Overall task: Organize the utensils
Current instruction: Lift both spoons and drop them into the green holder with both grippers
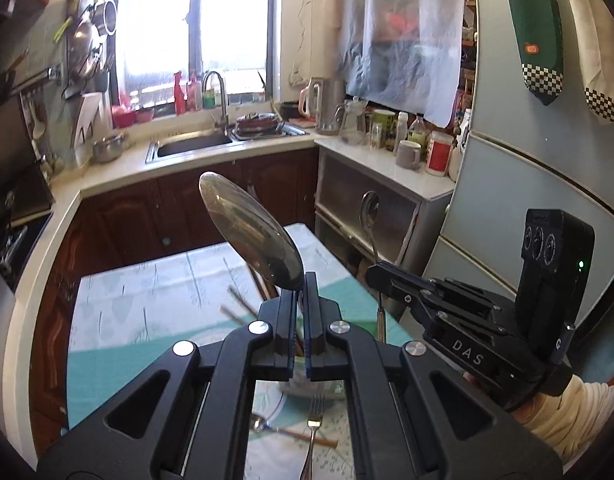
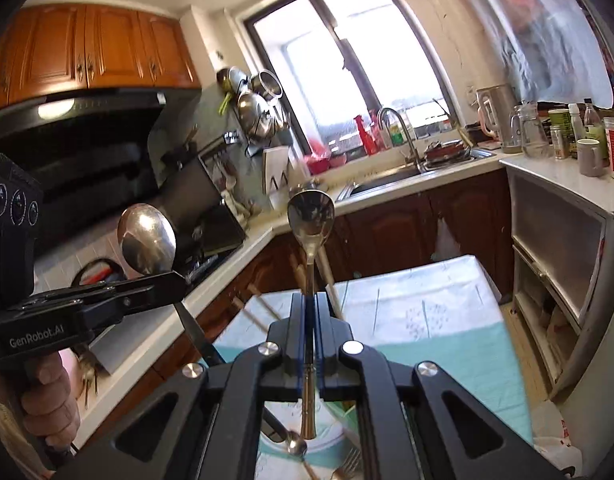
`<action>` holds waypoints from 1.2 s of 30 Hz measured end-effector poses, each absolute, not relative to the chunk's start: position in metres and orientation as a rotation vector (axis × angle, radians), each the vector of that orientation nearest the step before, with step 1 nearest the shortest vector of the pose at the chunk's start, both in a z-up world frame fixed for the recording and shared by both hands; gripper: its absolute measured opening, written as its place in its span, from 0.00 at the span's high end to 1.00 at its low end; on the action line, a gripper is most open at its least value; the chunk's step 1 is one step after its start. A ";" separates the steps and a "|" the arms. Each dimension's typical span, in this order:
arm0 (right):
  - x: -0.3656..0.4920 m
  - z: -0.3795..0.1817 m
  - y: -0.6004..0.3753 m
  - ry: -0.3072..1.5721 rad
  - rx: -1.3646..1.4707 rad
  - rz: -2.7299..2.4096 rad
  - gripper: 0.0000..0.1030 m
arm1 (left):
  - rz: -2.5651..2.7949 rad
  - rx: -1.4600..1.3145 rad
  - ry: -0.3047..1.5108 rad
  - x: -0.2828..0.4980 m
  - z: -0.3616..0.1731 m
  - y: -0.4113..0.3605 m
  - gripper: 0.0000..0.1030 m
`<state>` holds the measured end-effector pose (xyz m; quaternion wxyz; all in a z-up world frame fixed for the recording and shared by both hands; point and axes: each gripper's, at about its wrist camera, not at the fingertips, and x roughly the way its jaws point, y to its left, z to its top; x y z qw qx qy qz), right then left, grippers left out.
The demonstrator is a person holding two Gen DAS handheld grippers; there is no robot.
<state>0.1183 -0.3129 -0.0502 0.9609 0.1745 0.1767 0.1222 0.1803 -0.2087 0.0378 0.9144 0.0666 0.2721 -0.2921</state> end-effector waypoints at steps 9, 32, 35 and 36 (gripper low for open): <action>0.150 -0.061 -0.336 0.316 0.384 0.290 0.96 | -0.515 0.201 0.578 0.231 0.020 -0.256 1.00; 0.166 -0.125 -0.309 0.542 0.254 0.314 0.93 | -0.475 0.245 0.709 0.243 -0.078 -0.237 0.97; 0.157 -0.121 -0.309 0.543 0.276 0.299 0.93 | -0.486 0.231 0.699 0.233 -0.072 -0.226 0.92; 0.154 -0.121 -0.310 0.544 0.282 0.302 0.93 | -0.490 0.224 0.697 0.231 -0.070 -0.222 0.91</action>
